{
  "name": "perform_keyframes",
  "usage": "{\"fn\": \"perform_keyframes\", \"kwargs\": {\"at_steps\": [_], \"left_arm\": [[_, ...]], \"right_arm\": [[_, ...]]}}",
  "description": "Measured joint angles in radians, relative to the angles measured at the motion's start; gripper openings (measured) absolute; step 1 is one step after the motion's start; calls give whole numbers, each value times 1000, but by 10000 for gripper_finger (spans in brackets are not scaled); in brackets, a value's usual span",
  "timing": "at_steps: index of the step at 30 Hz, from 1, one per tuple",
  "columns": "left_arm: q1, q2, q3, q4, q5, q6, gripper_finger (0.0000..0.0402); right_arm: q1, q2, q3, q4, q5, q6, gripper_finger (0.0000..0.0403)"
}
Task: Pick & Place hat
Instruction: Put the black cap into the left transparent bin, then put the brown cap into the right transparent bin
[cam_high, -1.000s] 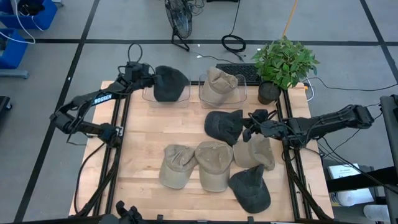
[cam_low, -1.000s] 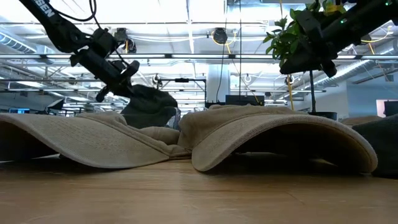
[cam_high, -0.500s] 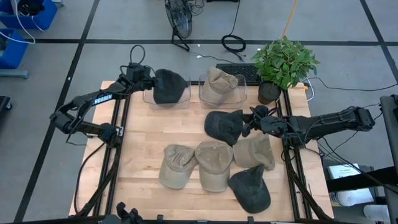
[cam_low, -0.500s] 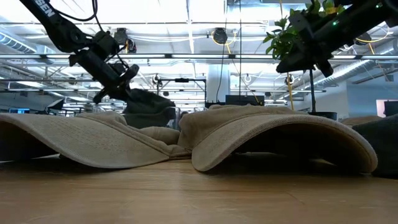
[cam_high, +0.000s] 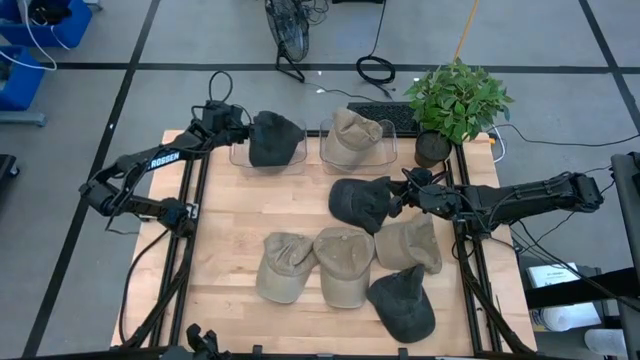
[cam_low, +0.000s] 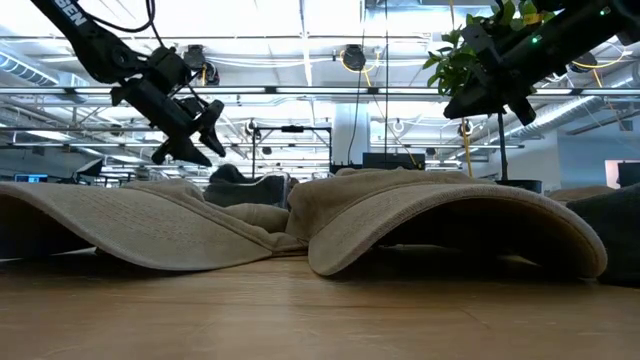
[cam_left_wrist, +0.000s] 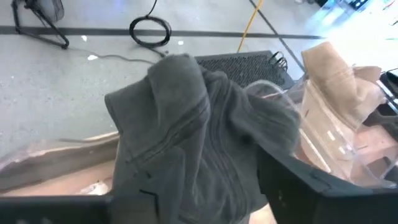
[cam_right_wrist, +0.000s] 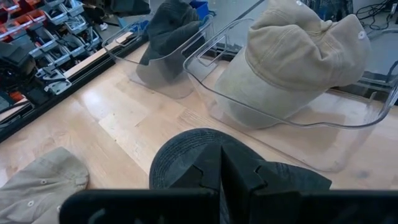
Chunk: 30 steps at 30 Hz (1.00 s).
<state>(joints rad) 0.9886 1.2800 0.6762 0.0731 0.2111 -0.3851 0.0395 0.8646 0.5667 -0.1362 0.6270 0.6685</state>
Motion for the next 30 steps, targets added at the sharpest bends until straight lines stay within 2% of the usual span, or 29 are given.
{"fn": "perform_keyframes", "kwargs": {"at_steps": [4, 7, 10, 13, 16, 19, 24, 27, 30], "left_arm": [[-1, -58, 0, 41, 0, 27, 232], [-5, -117, 0, 89, 0, 67, 235], [-16, -176, 0, 131, 0, 107, 221], [-57, -240, 5, 134, 23, 194, 184], [-161, -307, 31, 66, 8, 297, 111], [-301, -344, 48, 21, -67, 385, 23], [-515, -360, 50, 8, -230, 486, 19], [-645, -354, 50, -51, -299, 500, 6], [-766, -337, 49, -101, -382, 490, 8]], "right_arm": [[0, 0, 0, 7, 0, 0, 0], [0, 0, 0, 7, 0, 0, 0], [0, 0, 0, 7, 0, 0, 0], [0, 0, 0, 7, 0, -1, 0], [0, 0, 0, 5, 0, -3, 0], [0, 0, 0, 5, 0, -24, 0], [0, 0, 0, 5, -3, -122, 0], [0, 0, 0, 4, -3, -158, 0], [4, 0, 0, 4, -6, -155, 0]]}}
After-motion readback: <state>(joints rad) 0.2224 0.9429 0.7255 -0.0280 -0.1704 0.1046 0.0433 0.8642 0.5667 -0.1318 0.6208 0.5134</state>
